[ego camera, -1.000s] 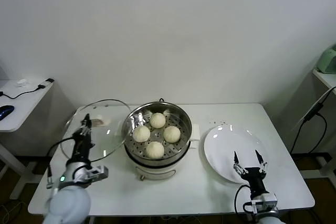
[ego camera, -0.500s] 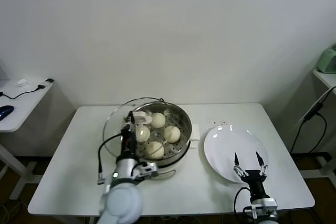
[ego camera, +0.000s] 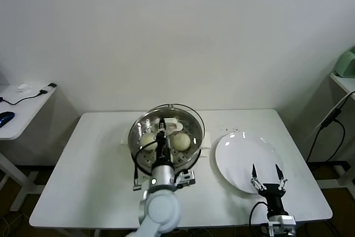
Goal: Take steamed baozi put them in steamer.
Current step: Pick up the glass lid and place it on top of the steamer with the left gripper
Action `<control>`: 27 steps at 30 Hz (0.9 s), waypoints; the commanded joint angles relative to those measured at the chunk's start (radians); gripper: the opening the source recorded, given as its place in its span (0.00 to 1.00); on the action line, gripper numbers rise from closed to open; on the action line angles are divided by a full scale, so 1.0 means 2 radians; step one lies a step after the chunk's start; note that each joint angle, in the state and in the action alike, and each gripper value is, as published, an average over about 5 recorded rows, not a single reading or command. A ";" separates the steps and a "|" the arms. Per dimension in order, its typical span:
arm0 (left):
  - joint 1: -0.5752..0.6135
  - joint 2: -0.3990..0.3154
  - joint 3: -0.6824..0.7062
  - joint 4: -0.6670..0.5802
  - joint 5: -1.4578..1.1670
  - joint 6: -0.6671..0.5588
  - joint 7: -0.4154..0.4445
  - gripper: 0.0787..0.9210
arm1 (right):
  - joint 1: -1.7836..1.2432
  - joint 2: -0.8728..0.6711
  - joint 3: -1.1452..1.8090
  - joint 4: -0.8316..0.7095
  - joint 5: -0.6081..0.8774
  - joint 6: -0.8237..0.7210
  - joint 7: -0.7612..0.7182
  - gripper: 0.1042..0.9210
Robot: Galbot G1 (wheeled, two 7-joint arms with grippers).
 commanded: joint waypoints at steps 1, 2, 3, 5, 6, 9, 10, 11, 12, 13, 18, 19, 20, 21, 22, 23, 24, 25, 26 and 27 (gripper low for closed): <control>-0.008 -0.025 0.028 0.021 0.021 0.011 0.007 0.06 | 0.000 0.002 0.002 -0.003 0.000 0.019 0.007 0.88; -0.009 -0.025 0.027 0.026 0.022 0.011 0.007 0.06 | 0.001 0.002 0.002 -0.003 0.000 0.019 0.007 0.88; -0.010 -0.025 0.025 0.030 0.023 0.011 0.006 0.06 | 0.001 0.002 0.002 -0.004 0.000 0.020 0.007 0.88; -0.013 -0.023 0.022 0.037 0.025 0.010 0.005 0.06 | 0.002 0.003 0.002 -0.004 0.000 0.021 0.007 0.88; -0.014 -0.022 0.020 0.040 0.027 0.009 0.005 0.06 | 0.003 0.003 0.002 -0.005 0.000 0.021 0.007 0.88; -0.016 -0.019 0.016 0.049 0.031 0.007 0.004 0.06 | 0.005 0.004 0.002 -0.006 0.000 0.021 0.008 0.88; -0.015 -0.018 0.014 0.051 0.032 0.006 0.004 0.06 | 0.005 0.004 0.001 -0.006 0.000 0.021 0.008 0.88; -0.015 -0.016 0.013 0.053 0.034 0.005 0.004 0.06 | 0.005 0.004 0.001 -0.006 0.000 0.022 0.008 0.88; -0.015 -0.015 0.011 0.055 0.036 0.005 0.004 0.06 | 0.005 0.004 0.001 -0.007 0.000 0.022 0.008 0.88; -0.014 -0.015 0.010 0.056 0.037 0.004 0.004 0.06 | 0.005 0.004 0.001 -0.007 -0.001 0.022 0.008 0.88; -0.012 -0.011 0.004 0.061 0.040 0.003 0.004 0.06 | 0.005 0.003 0.002 -0.008 -0.001 0.023 0.007 0.88; -0.012 -0.010 0.002 0.061 0.040 0.003 0.003 0.06 | 0.005 0.003 0.002 -0.008 -0.001 0.023 0.007 0.88; -0.012 -0.010 0.001 0.062 0.039 0.003 0.003 0.06 | 0.005 0.003 0.001 -0.007 -0.001 0.023 0.006 0.88; -0.013 -0.009 0.000 0.062 0.039 0.003 0.003 0.06 | 0.005 0.003 0.001 -0.007 -0.001 0.023 0.006 0.88; -0.013 -0.008 -0.002 0.062 0.039 0.003 0.003 0.06 | 0.005 0.003 0.001 -0.007 -0.002 0.023 0.005 0.88; -0.013 -0.008 -0.003 0.062 0.038 0.003 0.002 0.06 | 0.005 0.003 0.000 -0.007 -0.002 0.023 0.004 0.88; -0.013 -0.007 -0.004 0.062 0.038 0.003 0.002 0.06 | 0.005 0.004 0.000 -0.006 -0.002 0.022 0.003 0.88; -0.012 -0.006 -0.004 0.061 0.038 0.003 0.002 0.06 | 0.005 0.004 0.000 -0.006 -0.002 0.021 0.002 0.88; -0.012 -0.004 -0.005 0.060 0.037 0.003 0.002 0.07 | 0.005 0.004 -0.001 -0.005 -0.002 0.020 0.002 0.88; -0.011 -0.004 -0.005 0.058 0.037 0.002 0.002 0.09 | 0.005 0.005 -0.001 -0.003 -0.002 0.019 0.001 0.88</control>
